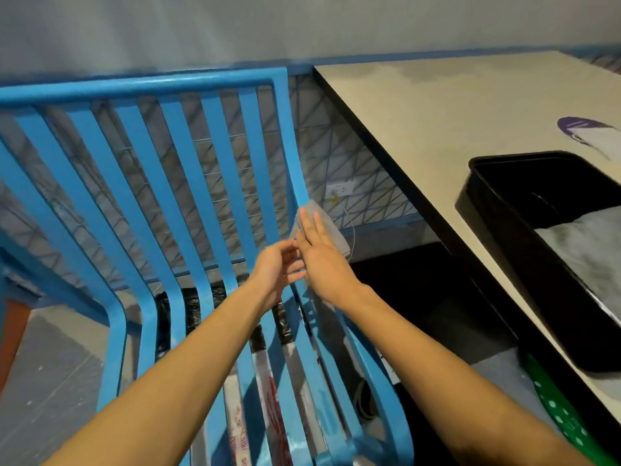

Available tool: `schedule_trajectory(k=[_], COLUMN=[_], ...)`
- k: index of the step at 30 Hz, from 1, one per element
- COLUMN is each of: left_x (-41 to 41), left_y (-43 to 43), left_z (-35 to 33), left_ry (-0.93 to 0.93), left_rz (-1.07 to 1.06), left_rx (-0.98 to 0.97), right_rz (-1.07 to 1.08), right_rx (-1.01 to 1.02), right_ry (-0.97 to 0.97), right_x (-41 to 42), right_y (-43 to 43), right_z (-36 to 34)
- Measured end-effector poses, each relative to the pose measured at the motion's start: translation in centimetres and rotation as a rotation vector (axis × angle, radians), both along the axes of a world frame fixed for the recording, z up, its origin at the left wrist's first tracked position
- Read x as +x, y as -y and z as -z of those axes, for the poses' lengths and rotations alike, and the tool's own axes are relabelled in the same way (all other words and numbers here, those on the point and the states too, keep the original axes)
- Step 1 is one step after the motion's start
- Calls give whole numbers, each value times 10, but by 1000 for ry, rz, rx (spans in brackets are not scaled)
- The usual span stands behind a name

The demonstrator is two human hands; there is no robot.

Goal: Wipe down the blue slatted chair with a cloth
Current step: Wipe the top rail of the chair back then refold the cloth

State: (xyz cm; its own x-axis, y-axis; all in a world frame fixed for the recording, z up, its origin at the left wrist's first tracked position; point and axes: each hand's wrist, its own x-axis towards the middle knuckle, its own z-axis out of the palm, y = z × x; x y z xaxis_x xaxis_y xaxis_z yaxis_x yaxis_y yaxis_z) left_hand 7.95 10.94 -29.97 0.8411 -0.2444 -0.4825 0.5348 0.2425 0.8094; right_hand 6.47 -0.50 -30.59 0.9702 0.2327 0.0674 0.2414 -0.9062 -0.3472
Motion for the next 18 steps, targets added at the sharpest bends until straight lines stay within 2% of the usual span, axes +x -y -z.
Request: schedule_trajectory(k=[4, 8, 14, 18], left_x=[36, 39, 10, -35], left_y=[-3, -2, -1, 6], left_z=[-7, -3, 12, 19], left_ry=[34, 42, 3, -39], left_rz=[-44, -69, -14, 21], left_rx=[-4, 47, 116, 87], right_rz=[-19, -13, -5, 3], right_rx=[59, 65, 87, 87], right_ry=[-2, 12, -67, -94], right_x=[36, 36, -3, -50], right_y=[-3, -2, 6, 14], right_z=[-9, -1, 2, 10])
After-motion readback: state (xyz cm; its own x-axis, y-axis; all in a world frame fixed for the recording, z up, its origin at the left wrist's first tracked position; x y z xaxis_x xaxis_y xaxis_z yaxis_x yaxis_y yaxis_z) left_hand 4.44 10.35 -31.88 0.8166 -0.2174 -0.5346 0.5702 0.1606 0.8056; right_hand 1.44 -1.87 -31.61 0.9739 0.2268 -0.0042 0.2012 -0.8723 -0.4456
